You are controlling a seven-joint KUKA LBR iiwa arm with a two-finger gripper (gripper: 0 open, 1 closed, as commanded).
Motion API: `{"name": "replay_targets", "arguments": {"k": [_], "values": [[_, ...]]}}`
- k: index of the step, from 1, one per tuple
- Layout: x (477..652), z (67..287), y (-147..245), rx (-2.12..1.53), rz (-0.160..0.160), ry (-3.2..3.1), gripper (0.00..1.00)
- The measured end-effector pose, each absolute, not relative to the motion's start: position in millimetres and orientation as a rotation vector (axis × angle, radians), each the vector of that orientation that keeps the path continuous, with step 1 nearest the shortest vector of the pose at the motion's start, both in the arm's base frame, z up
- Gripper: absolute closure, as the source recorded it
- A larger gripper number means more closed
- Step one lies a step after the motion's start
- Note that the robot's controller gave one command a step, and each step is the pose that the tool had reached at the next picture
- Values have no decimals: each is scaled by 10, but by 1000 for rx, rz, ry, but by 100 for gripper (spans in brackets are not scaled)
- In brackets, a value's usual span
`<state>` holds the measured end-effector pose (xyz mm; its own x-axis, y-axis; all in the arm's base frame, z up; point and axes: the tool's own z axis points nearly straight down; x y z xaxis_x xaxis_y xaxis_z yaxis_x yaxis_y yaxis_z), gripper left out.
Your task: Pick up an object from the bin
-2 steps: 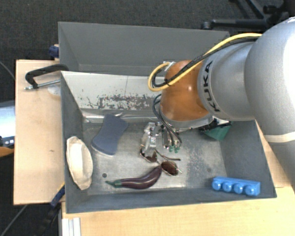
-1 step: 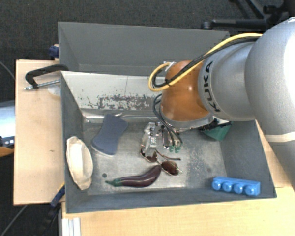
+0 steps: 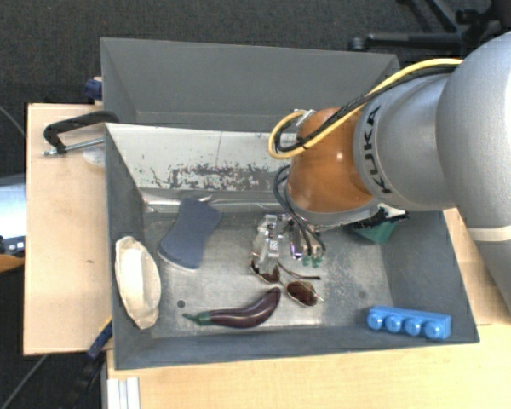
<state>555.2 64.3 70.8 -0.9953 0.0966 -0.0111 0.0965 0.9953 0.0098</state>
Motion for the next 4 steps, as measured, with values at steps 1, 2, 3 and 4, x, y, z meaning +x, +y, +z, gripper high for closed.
{"name": "replay_targets", "arguments": {"k": [1,2,3,4], "values": [[5471,707,552,153,14,3126,100],[5533,707,516,94,16,3124,100],[5520,708,428,77,16,3126,100],[5520,708,407,61,15,3125,100]]}}
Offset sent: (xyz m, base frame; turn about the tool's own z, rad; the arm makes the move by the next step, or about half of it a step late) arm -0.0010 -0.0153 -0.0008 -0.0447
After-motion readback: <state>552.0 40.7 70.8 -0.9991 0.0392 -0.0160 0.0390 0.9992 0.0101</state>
